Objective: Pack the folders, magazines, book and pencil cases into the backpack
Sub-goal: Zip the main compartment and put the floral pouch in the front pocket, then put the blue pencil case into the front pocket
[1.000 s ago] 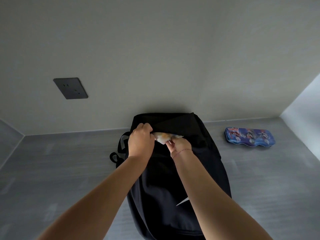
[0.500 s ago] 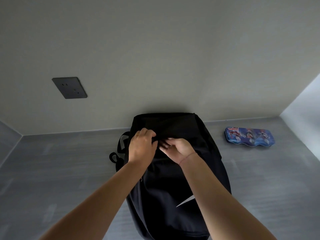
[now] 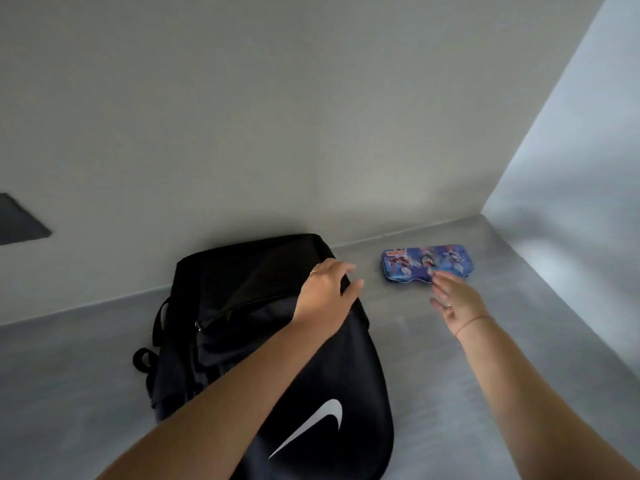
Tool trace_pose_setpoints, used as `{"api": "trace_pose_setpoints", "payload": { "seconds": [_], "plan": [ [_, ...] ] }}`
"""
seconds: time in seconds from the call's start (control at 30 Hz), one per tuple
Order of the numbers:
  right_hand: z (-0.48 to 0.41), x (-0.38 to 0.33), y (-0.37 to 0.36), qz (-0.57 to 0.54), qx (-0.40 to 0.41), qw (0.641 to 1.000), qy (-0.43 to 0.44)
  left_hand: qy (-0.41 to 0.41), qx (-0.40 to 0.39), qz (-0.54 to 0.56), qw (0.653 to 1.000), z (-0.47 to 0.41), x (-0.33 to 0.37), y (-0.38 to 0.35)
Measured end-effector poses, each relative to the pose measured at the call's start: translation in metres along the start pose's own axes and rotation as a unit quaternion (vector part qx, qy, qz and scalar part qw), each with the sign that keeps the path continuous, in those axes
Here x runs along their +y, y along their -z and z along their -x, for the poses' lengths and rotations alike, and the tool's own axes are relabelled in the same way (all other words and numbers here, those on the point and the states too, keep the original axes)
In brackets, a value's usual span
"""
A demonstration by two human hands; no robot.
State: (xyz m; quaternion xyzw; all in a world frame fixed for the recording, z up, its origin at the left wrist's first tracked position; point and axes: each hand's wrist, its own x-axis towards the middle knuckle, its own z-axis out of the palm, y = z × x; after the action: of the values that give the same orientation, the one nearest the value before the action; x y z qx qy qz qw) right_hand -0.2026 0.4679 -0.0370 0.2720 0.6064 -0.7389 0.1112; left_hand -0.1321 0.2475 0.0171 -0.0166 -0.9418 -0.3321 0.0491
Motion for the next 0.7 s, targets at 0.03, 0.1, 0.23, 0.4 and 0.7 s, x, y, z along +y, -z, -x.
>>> {"api": "trace_pose_setpoints", "payload": {
  "seconds": [0.03,0.1,0.23,0.4,0.7],
  "plan": [
    [-0.013,-0.002,0.01,0.034,0.02,0.999,0.022,0.016,-0.031,0.014,0.999,-0.01,0.012,-0.015],
    [-0.036,-0.009,0.028,0.099,0.048,0.992,0.059,0.053,-0.093,0.03,0.994,-0.03,0.03,-0.044],
    [-0.083,-0.013,0.055,0.162,0.087,0.98,0.075,0.161,-0.154,0.077,0.972,-0.071,0.046,-0.09],
    [-0.117,-0.024,0.064,0.185,0.112,0.975,0.053,0.28,-0.137,0.133,0.941,-0.112,0.036,-0.131],
    [-0.151,-0.016,0.064,0.201,0.092,0.972,0.082,0.383,-0.092,0.282,0.875,-0.14,0.027,-0.167]
  ]
}}
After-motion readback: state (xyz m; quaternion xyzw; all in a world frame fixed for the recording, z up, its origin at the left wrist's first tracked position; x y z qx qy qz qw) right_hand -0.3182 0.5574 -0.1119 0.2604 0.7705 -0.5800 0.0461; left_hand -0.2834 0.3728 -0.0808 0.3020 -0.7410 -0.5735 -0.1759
